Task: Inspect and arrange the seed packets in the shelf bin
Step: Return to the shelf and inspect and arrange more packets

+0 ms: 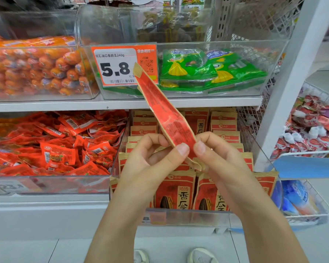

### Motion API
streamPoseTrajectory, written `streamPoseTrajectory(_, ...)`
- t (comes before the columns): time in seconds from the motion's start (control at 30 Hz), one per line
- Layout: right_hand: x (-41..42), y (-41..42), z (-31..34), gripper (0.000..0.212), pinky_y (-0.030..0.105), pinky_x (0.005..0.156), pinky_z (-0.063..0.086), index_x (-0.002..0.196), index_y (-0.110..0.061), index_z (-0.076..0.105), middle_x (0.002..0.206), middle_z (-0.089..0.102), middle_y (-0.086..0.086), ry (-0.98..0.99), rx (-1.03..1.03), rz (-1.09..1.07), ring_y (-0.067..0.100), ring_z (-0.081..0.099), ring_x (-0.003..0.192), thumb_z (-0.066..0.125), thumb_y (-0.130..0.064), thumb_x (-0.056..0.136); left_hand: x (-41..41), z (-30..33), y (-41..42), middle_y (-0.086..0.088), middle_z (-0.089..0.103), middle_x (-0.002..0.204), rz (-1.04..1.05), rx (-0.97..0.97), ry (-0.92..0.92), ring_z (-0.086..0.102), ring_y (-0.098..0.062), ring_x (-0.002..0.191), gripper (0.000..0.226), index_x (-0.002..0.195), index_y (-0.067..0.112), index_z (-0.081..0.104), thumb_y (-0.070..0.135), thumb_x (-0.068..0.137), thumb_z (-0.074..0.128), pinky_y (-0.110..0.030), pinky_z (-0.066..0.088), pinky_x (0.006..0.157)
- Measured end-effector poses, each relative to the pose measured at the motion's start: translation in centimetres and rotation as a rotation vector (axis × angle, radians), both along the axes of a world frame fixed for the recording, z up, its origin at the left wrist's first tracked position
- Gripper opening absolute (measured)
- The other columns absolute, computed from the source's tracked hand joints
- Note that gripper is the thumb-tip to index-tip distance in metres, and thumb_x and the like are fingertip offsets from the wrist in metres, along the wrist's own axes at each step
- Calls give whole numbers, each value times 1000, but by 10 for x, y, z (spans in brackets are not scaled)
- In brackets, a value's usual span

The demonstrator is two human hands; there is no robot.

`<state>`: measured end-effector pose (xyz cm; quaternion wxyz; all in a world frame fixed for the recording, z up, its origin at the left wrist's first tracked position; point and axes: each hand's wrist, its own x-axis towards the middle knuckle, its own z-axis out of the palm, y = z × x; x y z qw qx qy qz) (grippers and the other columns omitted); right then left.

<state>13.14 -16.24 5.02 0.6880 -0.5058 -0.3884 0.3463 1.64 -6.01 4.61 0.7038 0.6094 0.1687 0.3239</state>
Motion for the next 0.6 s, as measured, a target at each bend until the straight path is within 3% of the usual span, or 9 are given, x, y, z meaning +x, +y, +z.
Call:
streamPoseTrajectory(0.1, 4, -3, -1, 33, 21, 86, 52, 85, -22, 67, 99, 73, -12, -8, -12, 59, 4, 66, 103, 81, -42, 62, -3, 0, 2, -9, 72, 112, 3, 2, 3, 68, -22, 108, 71, 117, -5, 54, 42, 66, 73, -42, 52, 100)
streamPoseTrajectory(0.17, 5, -3, -1, 19, 25, 84, 49, 80, -28, 69, 98, 72, -12, -16, -23, 47, 1, 63, 99, 72, -42, 68, -6, 1, 4, -10, 71, 114, -15, 5, 29, 67, -25, 111, 69, 119, -3, 56, 42, 68, 72, -48, 47, 104)
streamPoseTrajectory(0.3, 4, -3, 0, 13, 17, 79, 49, 76, -32, 70, 112, 73, -9, -20, -26, 25, -1, 62, 102, 69, -44, 70, -9, 0, 9, -13, 68, 120, -62, 9, 115, 63, -31, 116, 65, 123, 4, 59, 43, 73, 70, -57, 43, 104)
streamPoseTrajectory(0.43, 2, -2, 0, 11, 17, 84, 50, 75, -34, 71, 114, 72, -10, -37, -25, 22, 6, 61, 115, 68, -43, 71, -10, -1, 12, -13, 67, 122, -75, -16, 137, 62, -32, 116, 64, 123, 9, 60, 45, 70, 70, -58, 43, 104)
streamPoseTrajectory(0.6, 3, -1, -2, 14, 14, 74, 50, 78, -35, 69, 121, 69, -10, -57, -24, 14, 0, 64, 108, 72, -43, 66, -9, -3, 12, -12, 68, 121, -79, -18, 116, 63, -31, 114, 65, 122, 11, 60, 44, 67, 70, -55, 46, 102)
